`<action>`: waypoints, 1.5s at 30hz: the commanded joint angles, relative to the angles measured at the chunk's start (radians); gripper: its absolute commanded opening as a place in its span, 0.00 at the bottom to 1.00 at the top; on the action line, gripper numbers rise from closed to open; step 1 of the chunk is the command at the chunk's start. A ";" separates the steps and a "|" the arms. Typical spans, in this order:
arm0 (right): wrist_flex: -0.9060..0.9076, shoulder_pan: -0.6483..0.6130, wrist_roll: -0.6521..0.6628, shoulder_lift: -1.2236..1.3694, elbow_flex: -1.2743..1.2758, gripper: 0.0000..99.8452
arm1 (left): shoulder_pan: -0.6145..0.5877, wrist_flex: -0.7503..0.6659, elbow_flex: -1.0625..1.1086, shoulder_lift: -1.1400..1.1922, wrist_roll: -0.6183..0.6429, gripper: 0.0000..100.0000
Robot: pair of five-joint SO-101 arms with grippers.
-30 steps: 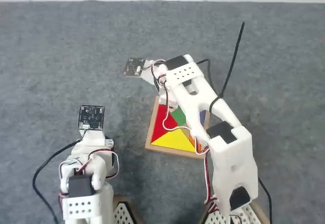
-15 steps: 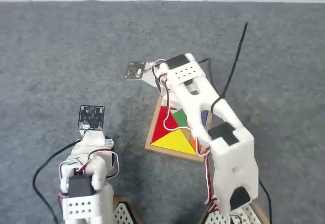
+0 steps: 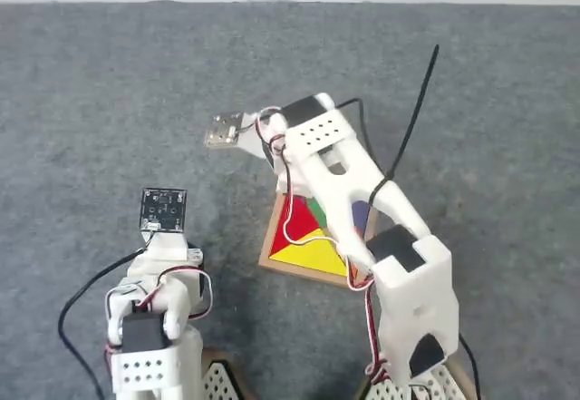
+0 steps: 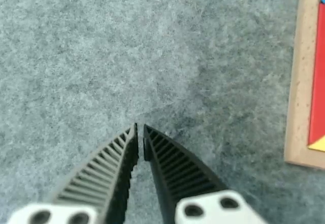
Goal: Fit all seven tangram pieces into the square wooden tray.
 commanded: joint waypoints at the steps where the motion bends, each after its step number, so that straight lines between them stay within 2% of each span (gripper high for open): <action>1: 0.001 0.015 -0.028 -0.131 -0.066 0.13 | -0.005 0.003 -0.013 -0.018 0.017 0.02; 10: 0.001 0.013 -0.038 -0.035 -0.061 0.13 | -0.005 0.003 -0.013 -0.018 0.017 0.02; 12: 0.001 0.013 -0.106 -0.030 -0.066 0.12 | -0.005 0.003 -0.013 -0.018 0.017 0.02; 16: 0.013 0.015 -0.272 -0.113 -0.061 0.01 | -0.005 0.003 -0.013 -0.018 0.017 0.02; 19: 0.059 0.031 -0.365 -0.197 -0.061 0.02 | -0.005 0.003 -0.013 -0.018 0.017 0.02; 24: 0.094 0.067 -0.445 -0.337 0.002 0.01 | -0.005 0.003 -0.013 -0.018 0.017 0.02; 28: 0.002 0.088 -0.470 -0.510 0.244 0.01 | -0.005 0.003 -0.013 -0.018 0.017 0.02; 34: -0.257 0.130 -0.468 -0.880 0.816 0.01 | -0.005 0.003 -0.013 -0.018 0.017 0.02; 40: -0.417 0.297 -0.468 -1.187 1.306 0.01 | -0.005 0.003 -0.013 -0.018 0.017 0.02; 45: -0.490 0.424 -0.466 -1.400 1.570 0.01 | -0.005 0.003 -0.013 -0.018 0.017 0.02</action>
